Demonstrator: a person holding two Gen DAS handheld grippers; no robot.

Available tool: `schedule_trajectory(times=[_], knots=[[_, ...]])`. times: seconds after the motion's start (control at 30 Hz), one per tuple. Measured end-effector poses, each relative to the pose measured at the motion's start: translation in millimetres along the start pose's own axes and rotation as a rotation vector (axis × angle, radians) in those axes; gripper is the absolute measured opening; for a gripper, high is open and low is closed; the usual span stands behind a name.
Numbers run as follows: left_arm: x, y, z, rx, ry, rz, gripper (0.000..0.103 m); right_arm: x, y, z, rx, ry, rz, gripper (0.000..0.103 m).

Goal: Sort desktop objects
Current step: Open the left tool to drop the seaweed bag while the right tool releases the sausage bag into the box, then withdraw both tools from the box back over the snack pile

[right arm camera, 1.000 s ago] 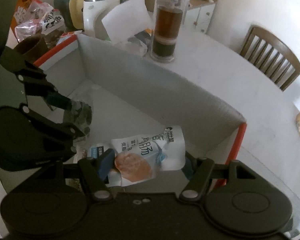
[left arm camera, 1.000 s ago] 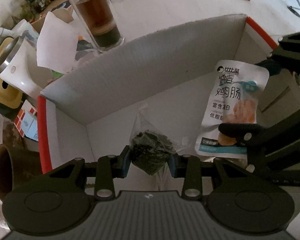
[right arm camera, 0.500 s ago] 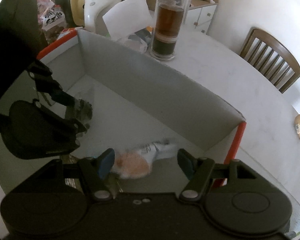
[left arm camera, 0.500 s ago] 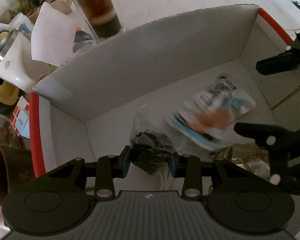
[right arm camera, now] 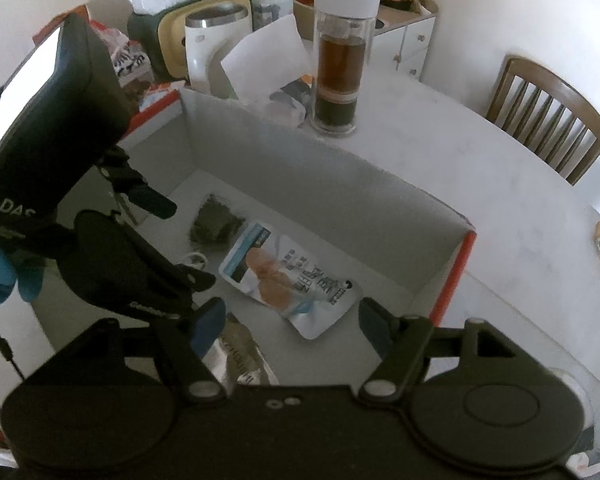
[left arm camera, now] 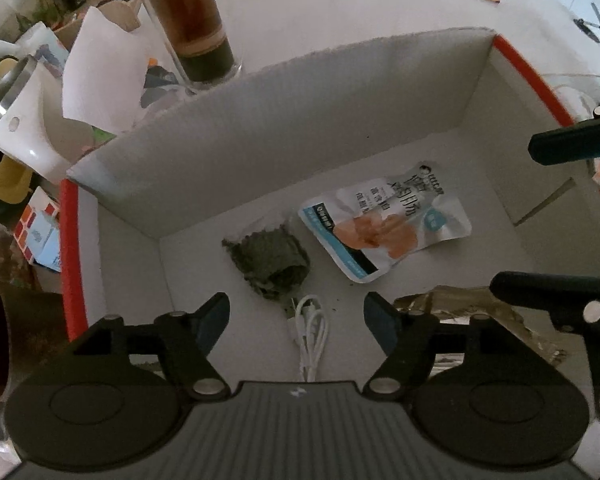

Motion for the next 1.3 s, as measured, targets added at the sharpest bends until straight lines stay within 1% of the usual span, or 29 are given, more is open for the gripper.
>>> schedule_trajectory(times=[0.23,0.5,0.67,0.8,1.0,1.07,1.13,1.17,1.23,1.3], knots=[[20,9,-3,0.017,0.018,0.020,0.073,20,5,0,-0.015,-0.021,0.026,0.075],[61,22,-3,0.034,0.032,0.091,0.073,38,9,-6,-0.023,-0.045,0.053,0.075],[81,31,-8,0.064,0.048,0.116,0.073,49,12,-12,-0.038,-0.080,0.062,0.075],[96,39,-12,0.086,0.062,0.149,0.073,60,16,-20,-0.023,-0.102,0.078,0.077],[112,51,-16,0.105,0.091,0.176,0.074,78,23,-30,-0.014,-0.113,0.104,0.080],[116,55,-17,0.111,0.106,0.187,0.081,84,26,-33,-0.019,-0.113,0.114,0.081],[121,59,-16,0.109,0.122,0.196,0.082,89,29,-34,-0.031,-0.113,0.123,0.081],[123,61,-14,0.103,0.121,0.202,0.083,91,31,-35,-0.037,-0.110,0.127,0.081],[126,64,-12,0.090,0.110,0.213,0.090,96,34,-36,-0.042,-0.105,0.140,0.082],[128,68,-11,0.089,0.110,0.222,0.094,100,37,-37,-0.053,-0.102,0.149,0.082]])
Point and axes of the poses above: each gripper's, at about its wrist camera, not at the fingertips, and x roughly against the way its jaws point, z to its right, y to its underside, the point moved 1 cm from there along -x, roughly the way its jaws point, and after that the axes turned 8 degrees about -y, right-handed, at the moved point
